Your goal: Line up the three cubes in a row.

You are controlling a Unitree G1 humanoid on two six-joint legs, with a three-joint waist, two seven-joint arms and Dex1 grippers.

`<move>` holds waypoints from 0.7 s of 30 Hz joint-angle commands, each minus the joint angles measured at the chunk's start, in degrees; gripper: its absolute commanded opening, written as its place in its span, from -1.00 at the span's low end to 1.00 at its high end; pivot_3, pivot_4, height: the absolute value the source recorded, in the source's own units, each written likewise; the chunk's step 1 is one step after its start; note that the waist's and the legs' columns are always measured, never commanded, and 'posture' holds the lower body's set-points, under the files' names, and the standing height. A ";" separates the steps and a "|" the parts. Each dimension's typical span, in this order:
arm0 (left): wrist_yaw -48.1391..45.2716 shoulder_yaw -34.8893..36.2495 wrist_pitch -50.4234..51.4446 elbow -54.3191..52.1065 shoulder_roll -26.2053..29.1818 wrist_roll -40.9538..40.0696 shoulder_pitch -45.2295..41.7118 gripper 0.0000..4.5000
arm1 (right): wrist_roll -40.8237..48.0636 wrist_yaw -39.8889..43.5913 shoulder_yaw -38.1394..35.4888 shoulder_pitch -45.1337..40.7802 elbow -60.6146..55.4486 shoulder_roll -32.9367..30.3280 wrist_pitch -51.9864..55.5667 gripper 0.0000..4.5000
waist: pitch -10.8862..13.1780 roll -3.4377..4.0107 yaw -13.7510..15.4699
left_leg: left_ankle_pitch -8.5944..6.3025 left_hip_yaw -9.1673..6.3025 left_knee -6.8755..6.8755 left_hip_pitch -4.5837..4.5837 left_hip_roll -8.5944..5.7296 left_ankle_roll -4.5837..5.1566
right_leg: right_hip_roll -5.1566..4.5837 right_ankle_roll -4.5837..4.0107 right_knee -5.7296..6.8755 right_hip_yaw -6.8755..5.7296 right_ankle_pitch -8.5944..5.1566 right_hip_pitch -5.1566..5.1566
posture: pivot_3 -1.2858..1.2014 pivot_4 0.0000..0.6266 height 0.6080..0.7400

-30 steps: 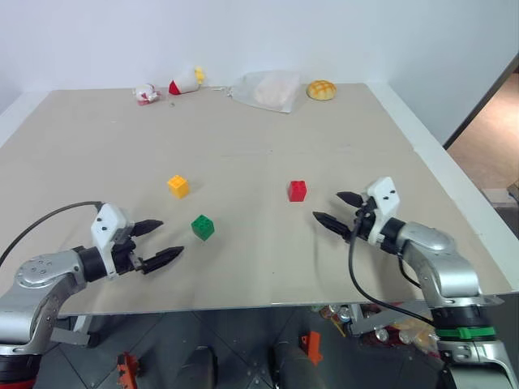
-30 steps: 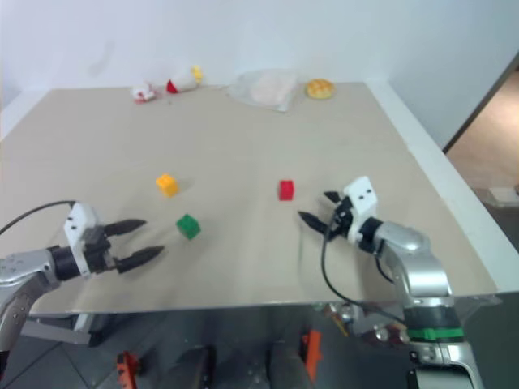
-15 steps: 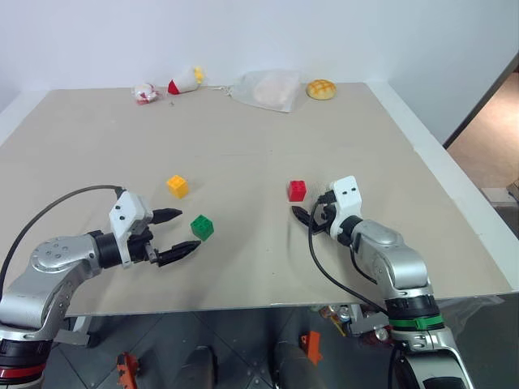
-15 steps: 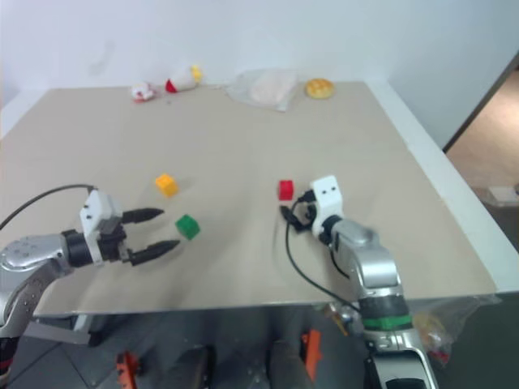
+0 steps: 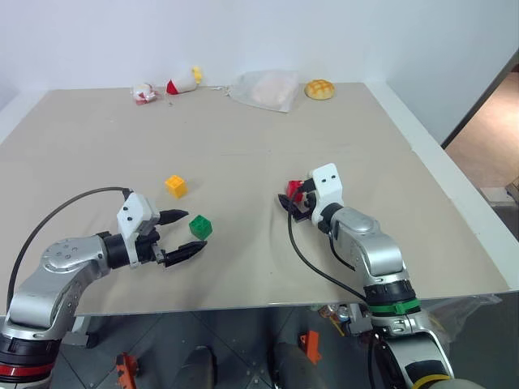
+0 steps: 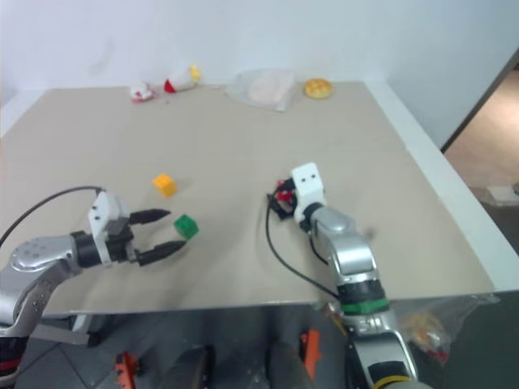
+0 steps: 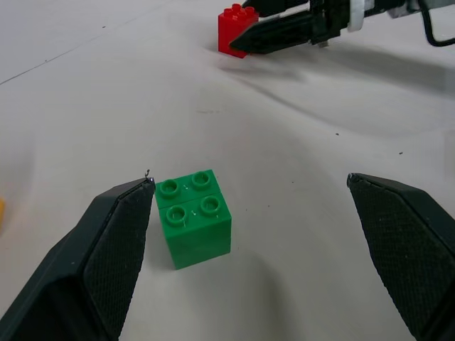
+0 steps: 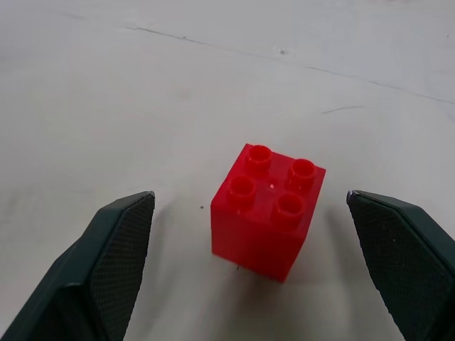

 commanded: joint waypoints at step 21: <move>2.39 2.67 1.38 -3.36 0.62 -2.88 -0.19 1.00 | -0.73 2.84 -1.57 -4.70 13.35 0.86 -11.12 -0.45 | 0.00 0.00 -0.03 | 0.01 0.01 0.06 0.10 0.27 0.00 | 0.38 -0.22 0.00 0.09 0.25 0.01 | 0.03 -0.52 1.00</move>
